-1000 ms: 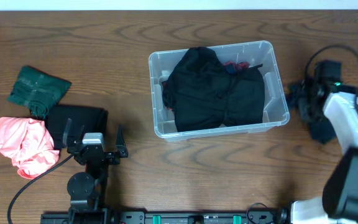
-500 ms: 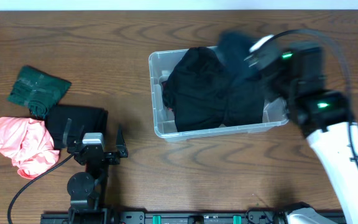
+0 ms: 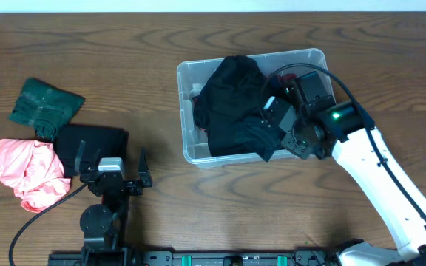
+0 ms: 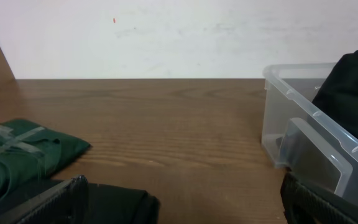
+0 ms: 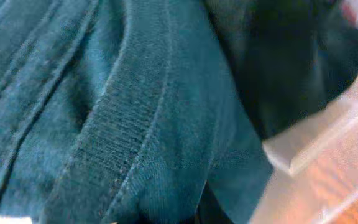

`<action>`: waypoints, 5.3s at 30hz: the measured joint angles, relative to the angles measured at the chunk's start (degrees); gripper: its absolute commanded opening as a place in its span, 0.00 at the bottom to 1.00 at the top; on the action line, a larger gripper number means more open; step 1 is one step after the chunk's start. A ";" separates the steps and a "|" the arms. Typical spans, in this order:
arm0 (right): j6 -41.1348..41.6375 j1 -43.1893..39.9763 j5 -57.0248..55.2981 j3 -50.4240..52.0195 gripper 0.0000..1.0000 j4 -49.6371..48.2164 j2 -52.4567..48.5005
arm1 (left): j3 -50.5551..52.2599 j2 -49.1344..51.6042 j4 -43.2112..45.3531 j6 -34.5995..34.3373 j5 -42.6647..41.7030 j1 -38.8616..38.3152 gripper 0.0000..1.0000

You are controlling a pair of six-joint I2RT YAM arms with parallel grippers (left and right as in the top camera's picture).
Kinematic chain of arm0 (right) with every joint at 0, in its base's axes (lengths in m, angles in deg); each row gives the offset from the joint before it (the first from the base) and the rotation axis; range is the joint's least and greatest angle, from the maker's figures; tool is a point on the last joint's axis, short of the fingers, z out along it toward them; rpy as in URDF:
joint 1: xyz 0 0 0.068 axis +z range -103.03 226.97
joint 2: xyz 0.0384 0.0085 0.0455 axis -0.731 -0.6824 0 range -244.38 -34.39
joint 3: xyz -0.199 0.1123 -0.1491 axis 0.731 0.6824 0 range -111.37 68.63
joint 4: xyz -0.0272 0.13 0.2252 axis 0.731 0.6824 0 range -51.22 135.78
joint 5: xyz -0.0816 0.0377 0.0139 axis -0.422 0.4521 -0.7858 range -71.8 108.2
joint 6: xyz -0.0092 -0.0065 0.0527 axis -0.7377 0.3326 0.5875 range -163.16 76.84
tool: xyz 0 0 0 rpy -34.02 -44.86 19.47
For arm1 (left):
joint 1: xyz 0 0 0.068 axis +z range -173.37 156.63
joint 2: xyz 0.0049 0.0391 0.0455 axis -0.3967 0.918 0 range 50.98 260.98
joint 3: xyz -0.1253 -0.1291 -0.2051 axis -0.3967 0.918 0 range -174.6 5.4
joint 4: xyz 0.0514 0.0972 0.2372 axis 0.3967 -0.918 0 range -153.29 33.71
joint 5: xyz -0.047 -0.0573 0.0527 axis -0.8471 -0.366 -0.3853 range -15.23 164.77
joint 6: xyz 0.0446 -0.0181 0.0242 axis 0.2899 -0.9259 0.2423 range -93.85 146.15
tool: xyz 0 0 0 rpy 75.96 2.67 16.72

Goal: Pack container
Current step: 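Grasp the dark cloth with the right gripper and place it in the bin, then withdraw the right gripper to the right side of the table, then reach the left gripper to the pink garment and grasp it, then lift the pink garment with the left gripper and lower it into the bin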

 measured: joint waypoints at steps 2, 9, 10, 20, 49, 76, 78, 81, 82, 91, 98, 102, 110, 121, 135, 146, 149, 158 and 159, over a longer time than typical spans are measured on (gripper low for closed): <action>0.37 -0.04 -1.11 0.00 0.29 1.05 -0.02 | 0.00 0.00 0.00 0.00 0.00 0.00 0.98; 0.85 -0.04 -3.04 0.00 0.36 -0.59 0.00 | 0.00 0.00 0.00 0.00 0.00 0.00 0.98; 1.05 -0.04 -3.19 0.00 0.38 -1.55 0.02 | 0.00 0.00 -0.02 0.00 0.00 0.00 0.98; 2.21 -0.04 -3.39 -0.81 0.45 -14.38 8.41 | 0.00 0.00 -0.02 0.00 0.00 0.00 0.98; 8.59 -0.22 10.14 -2.49 0.19 0.85 -17.84 | 0.00 0.00 -0.02 0.00 0.00 0.00 0.98; 33.29 -20.41 1.03 -10.38 0.99 -4.52 8.70 | 0.00 0.00 -0.02 0.00 0.00 0.00 0.98; 34.93 -23.12 1.22 -10.34 0.99 -2.64 8.35 | 0.00 0.00 -0.02 0.00 0.00 0.00 0.98; 36.44 -26.29 1.44 -10.27 0.99 -1.16 8.13 | 0.00 0.00 0.07 0.00 0.00 0.00 0.98; 36.70 -27.06 1.49 -10.27 0.99 -0.87 8.13 | 0.00 0.00 0.02 0.00 0.00 0.00 0.98; 37.38 -29.03 1.84 -10.23 0.99 0.66 8.09 | -0.66 0.13 -1.40 -2.84 1.07 0.00 0.98; 37.07 -29.03 1.84 -10.16 0.99 0.81 8.09 | -10.38 7.34 -12.20 -5.46 5.03 0.52 0.98; 36.70 -29.03 1.84 -10.05 0.99 0.85 8.09 | -23.98 16.96 -19.41 -6.27 8.74 4.28 0.98; 36.15 -29.03 1.88 -9.86 0.99 1.07 8.02 | -48.26 42.84 -37.75 -8.15 7.17 20.33 0.98; 35.98 -29.05 1.88 -9.84 0.99 1.09 8.02 | -61.61 69.61 -40.04 -9.60 -19.89 51.74 0.98; 35.63 -29.05 1.86 -9.84 0.99 1.25 8.02 | -61.77 90.53 -26.58 -10.58 -21.55 62.38 0.98; 35.36 -29.07 1.86 -9.84 0.99 1.31 8.02 | -61.77 103.12 -23.61 -10.32 -19.19 63.54 0.99; 35.34 -29.07 1.88 -9.84 0.99 1.36 8.02 | -62.27 105.96 -23.76 -9.92 -21.20 63.21 0.90; 35.34 -29.07 1.88 -9.81 0.99 1.73 8.02 | -62.73 107.93 -22.80 -9.75 -26.69 62.62 0.11; 35.34 -29.07 1.86 -9.81 0.99 1.73 8.02 | -62.73 107.93 -22.45 -9.66 -28.13 62.62 0.06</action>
